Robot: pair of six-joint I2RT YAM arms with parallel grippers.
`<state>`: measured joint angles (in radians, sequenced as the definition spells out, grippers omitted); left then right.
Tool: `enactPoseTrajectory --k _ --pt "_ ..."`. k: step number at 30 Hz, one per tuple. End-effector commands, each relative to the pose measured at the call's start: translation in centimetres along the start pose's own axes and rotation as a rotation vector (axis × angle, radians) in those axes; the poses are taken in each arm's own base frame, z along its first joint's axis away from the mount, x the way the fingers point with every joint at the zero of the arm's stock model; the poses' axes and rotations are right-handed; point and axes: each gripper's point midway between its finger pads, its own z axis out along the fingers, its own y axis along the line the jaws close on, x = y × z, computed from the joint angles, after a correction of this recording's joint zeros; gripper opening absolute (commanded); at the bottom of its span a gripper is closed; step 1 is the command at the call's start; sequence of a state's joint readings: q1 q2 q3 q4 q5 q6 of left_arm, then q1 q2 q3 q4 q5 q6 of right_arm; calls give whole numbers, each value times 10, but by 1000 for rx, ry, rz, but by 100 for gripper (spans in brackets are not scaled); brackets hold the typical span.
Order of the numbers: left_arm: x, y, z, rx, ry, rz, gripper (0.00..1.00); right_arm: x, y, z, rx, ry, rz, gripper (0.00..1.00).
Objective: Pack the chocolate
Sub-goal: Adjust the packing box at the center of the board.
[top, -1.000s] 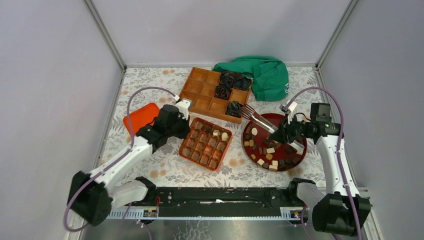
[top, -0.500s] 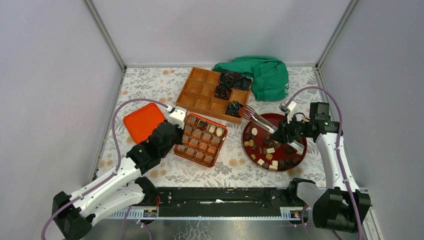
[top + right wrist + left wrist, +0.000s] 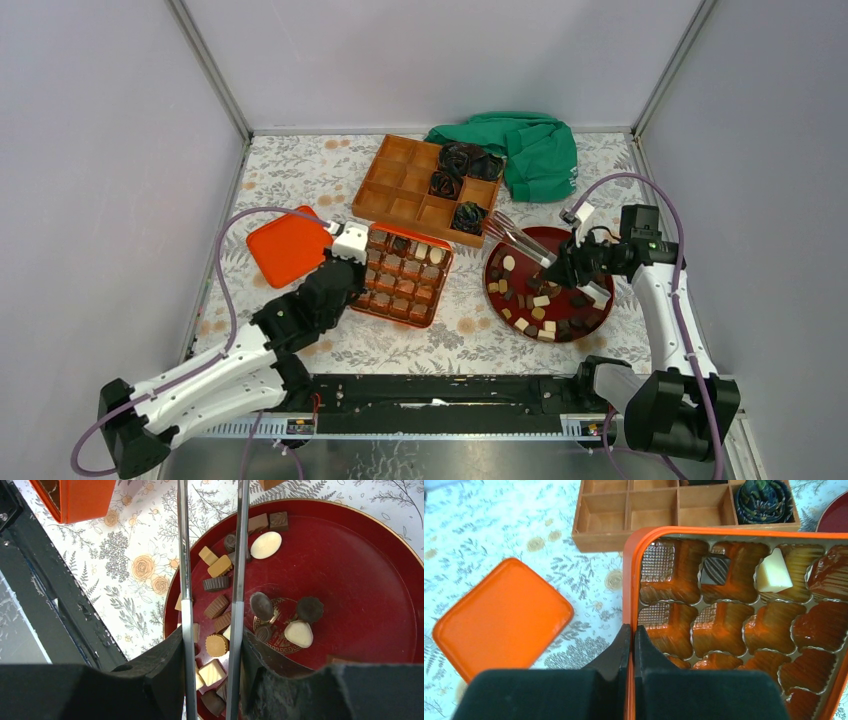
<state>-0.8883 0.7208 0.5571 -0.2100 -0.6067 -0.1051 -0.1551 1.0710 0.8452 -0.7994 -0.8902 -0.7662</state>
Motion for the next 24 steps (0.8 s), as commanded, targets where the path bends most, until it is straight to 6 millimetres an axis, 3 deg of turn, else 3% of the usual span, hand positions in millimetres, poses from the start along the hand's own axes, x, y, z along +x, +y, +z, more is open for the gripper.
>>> enactPoseTrajectory --k 1,5,13,22,24 --pt "-9 -6 6 -56 3 -211 0 -7 -3 -4 18 -28 -38 44" --pt "25 -22 9 -58 177 -324 0 -7 -4 -5 21 -31 -35 44" --pt "69 -58 21 19 444 -457 0 -7 -2 -6 18 -34 -41 44" --pt "107 -66 41 20 601 -466 0 -3 -15 -17 85 51 -108 44" --pt "113 -62 44 2 623 -459 8 5 -20 -23 114 112 -133 44"
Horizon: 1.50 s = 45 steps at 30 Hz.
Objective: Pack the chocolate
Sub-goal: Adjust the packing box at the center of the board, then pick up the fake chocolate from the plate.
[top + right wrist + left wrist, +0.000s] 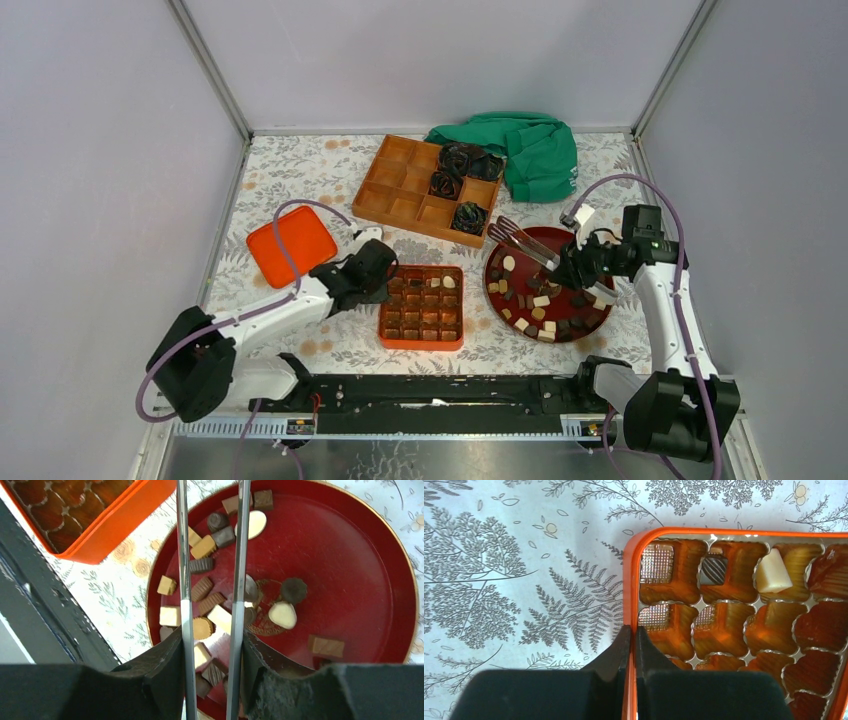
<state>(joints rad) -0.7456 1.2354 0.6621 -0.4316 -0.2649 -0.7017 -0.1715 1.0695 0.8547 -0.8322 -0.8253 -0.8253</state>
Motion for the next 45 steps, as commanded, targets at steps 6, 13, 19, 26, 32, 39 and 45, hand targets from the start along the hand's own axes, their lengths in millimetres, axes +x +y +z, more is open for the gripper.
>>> enactPoseTrajectory --k 6,13,19,26,32,39,45 --pt "-26 -11 3 36 -21 -53 57 24 -23 -38 146 255 -179 44" --pt "-74 -19 -62 163 -228 23 86 47 -36 -55 203 415 -220 45" --pt "-107 -46 -134 437 -521 331 99 49 -36 -60 206 445 -201 46" --pt "-104 -27 -120 347 -572 440 99 57 -25 -64 182 482 -156 46" --pt "-96 -28 -111 352 -533 446 99 57 -19 -59 177 450 -108 46" --pt "-94 -27 -110 351 -525 441 99 64 -29 -36 144 422 -41 47" --pt "-97 -22 -111 329 -541 431 99 65 -41 -26 143 421 -34 47"
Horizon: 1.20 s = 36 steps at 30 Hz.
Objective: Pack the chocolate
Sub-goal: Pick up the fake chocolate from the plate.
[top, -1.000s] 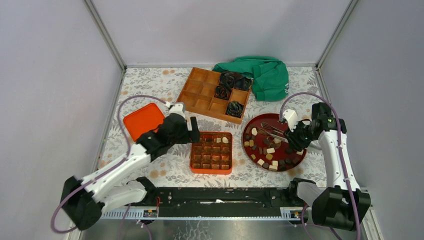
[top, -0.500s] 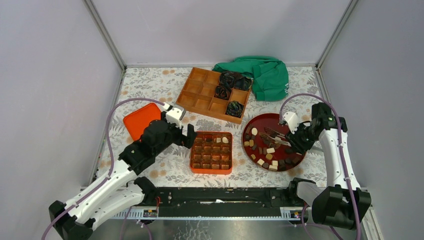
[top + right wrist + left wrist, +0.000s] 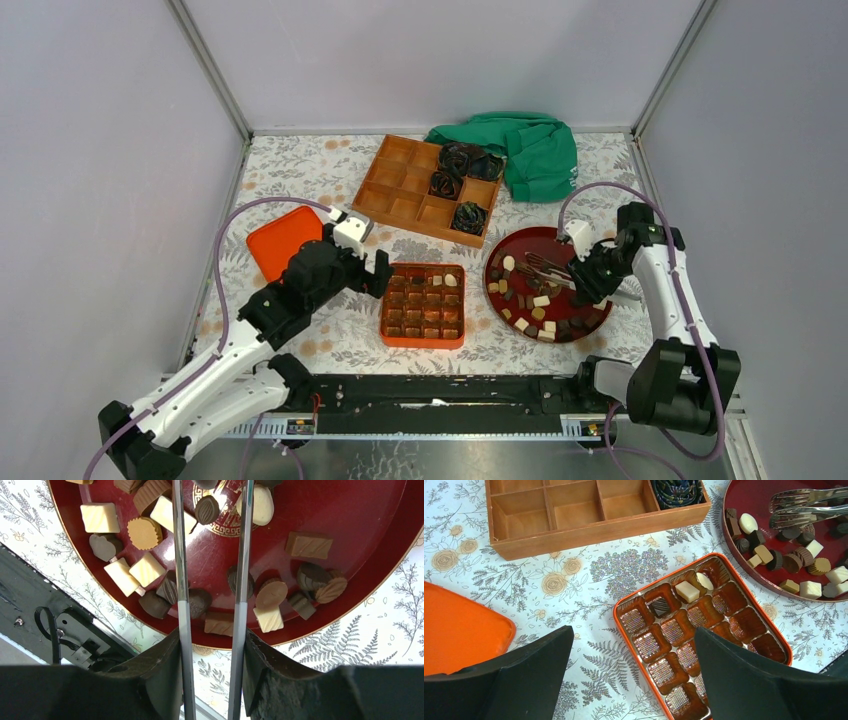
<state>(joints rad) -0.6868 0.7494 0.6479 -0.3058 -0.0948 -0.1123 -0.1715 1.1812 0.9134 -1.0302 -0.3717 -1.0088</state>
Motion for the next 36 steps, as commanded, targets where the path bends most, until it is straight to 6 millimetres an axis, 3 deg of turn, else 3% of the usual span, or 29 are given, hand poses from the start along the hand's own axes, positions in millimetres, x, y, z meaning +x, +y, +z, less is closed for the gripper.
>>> enactPoseTrajectory --k 1,26,36 --pt "-8 5 -1 -22 -44 17 99 -14 -8 5 1 -60 11 47" --pt "-9 7 2 -11 -40 4 99 -28 -6 32 -17 -25 7 51" --pt "-10 7 2 -8 -44 2 99 -27 -12 24 57 23 -36 47"
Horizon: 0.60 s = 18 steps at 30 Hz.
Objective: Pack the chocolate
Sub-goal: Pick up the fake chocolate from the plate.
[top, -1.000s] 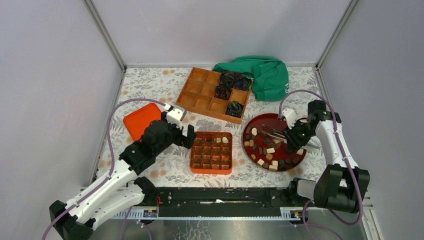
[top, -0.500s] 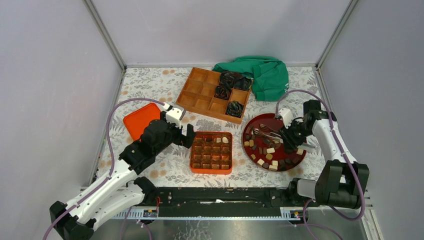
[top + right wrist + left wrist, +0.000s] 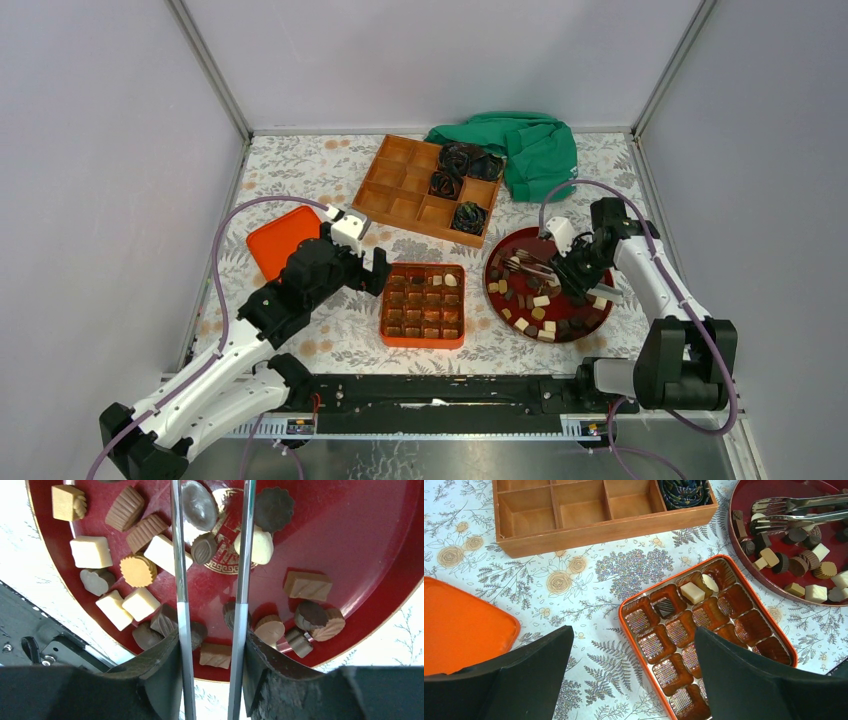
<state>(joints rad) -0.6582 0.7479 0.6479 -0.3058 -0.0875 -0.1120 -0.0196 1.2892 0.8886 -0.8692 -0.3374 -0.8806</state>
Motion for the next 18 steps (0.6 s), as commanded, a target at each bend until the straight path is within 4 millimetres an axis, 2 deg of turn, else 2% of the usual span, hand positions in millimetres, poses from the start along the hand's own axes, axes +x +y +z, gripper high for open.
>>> enactPoseTrajectory --k 1,6,14,18 --pt "-8 0 2 12 -39 11 99 -2 -9 -15 80 8 -17 47" --pt "-9 -1 2 18 -39 10 99 1 -7 -20 97 7 -24 44" --pt "-9 0 1 14 -42 9 99 1 -4 -19 87 -1 -18 41" --pt "-9 0 1 14 -42 8 99 0 -4 -20 87 -1 -13 30"
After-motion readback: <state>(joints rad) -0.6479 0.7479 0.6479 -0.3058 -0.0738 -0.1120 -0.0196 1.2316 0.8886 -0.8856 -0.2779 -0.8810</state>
